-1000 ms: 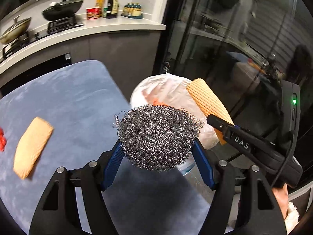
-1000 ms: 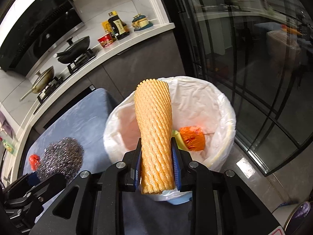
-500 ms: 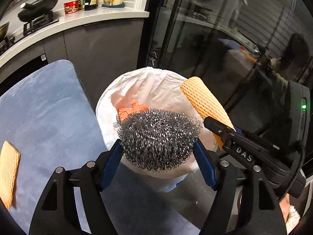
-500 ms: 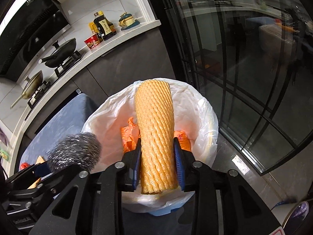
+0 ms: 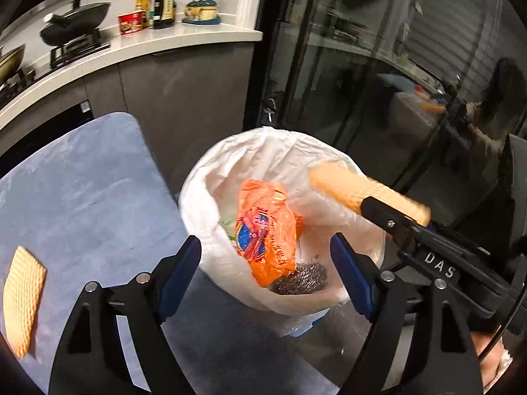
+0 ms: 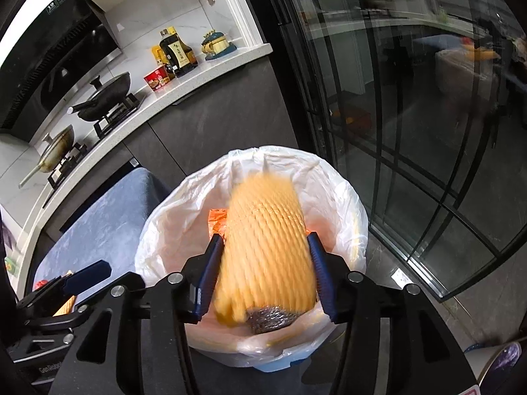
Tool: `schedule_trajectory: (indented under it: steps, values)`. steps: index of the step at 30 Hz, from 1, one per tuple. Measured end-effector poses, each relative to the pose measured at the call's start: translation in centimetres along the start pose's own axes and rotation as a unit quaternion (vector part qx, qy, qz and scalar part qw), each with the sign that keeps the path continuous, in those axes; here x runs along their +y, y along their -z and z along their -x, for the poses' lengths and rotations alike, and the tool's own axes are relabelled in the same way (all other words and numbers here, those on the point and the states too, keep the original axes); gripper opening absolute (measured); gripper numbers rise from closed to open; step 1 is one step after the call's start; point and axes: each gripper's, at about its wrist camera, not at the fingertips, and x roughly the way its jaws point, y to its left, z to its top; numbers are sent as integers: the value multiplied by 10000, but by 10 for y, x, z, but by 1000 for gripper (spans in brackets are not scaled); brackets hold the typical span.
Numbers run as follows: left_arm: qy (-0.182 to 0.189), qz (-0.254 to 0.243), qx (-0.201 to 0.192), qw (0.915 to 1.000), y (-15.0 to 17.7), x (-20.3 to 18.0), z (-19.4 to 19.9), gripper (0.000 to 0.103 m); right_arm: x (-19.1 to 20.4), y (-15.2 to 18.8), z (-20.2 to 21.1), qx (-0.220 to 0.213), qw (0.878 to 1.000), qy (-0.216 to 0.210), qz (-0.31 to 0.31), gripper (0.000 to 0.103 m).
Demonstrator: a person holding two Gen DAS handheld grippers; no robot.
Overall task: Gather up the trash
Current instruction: 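Open the right tool over the bin to drop the foam net, then grasp the second orange foam net with the right tool while the left tool grasps the red bag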
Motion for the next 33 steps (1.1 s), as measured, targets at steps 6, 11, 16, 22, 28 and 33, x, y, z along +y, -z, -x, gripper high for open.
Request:
schedule_trajectory:
  steps: [6,11,16,22,28,33]
  values:
    - [-224,157,-125,9995,3,17,13,77,13,-2,9,-134,9998,-49,125,59]
    - [-407,318,-194,9985,9,34,25,77,27,-1,17,-175,9994,-184,219,59]
    - [-556,524,-292,9966,13,56,40,77,51,0,29,-256,9983,-329,402,63]
    - [-879,767,-471,9921,20,84,65,77,85,7,36,-231,9963,-558,614,65]
    - [-1185,1101,-573,9852,31,122,89,79,130,23,37,-91,9924,-810,917,66]
    - [-1453,1430,-630,9770,46,161,110,81,168,42,33,112,9880,-1071,1104,66]
